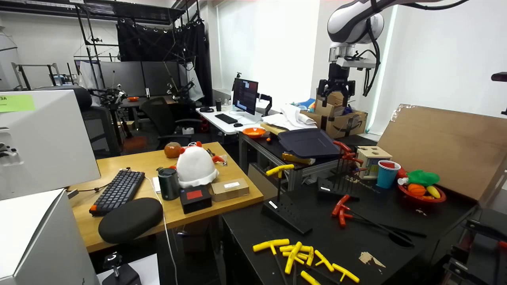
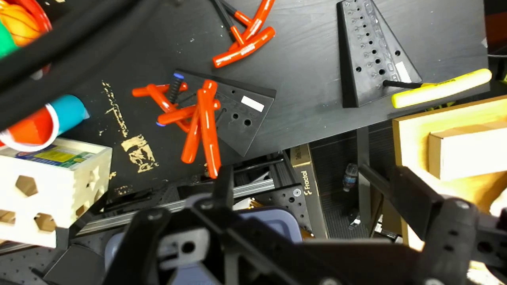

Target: Pick up the orange object tool and put it on the table

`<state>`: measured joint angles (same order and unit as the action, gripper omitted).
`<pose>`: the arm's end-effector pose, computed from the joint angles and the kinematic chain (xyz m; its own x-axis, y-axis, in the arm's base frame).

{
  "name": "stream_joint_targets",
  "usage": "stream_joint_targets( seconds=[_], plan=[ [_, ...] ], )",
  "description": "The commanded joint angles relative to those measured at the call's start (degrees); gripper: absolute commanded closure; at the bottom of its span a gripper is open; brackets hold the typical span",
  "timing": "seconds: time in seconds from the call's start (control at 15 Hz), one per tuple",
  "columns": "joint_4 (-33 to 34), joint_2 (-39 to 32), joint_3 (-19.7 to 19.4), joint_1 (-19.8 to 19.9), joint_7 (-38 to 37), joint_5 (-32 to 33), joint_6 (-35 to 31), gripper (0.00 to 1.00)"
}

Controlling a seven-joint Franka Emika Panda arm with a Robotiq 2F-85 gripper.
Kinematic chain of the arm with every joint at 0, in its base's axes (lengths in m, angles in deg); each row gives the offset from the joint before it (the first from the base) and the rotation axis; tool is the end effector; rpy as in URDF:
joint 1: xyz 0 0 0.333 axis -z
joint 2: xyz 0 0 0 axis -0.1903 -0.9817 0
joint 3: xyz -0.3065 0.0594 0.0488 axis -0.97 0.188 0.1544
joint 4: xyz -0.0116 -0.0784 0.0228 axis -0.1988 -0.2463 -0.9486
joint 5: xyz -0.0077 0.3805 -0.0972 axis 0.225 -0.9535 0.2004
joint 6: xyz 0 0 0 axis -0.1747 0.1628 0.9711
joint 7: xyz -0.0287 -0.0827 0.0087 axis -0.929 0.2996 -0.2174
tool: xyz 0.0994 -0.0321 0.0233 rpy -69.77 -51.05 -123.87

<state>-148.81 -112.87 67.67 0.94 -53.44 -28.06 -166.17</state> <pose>0.6769 -0.1975 0.3802 0.9001 -0.4317 -0.0594 -0.4340 -0.9002 -0.0341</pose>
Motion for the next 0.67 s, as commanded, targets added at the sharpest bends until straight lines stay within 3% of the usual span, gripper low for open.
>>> stream_joint_targets(
  seconds=[0.0,0.6],
  plan=[
    [5.2,-3.6,-0.6,0.8,-1.6,-1.0,3.5,0.00],
    [11.2,-9.4,-0.5,2.9,-1.7,-1.3,6.3,0.00]
  ],
)
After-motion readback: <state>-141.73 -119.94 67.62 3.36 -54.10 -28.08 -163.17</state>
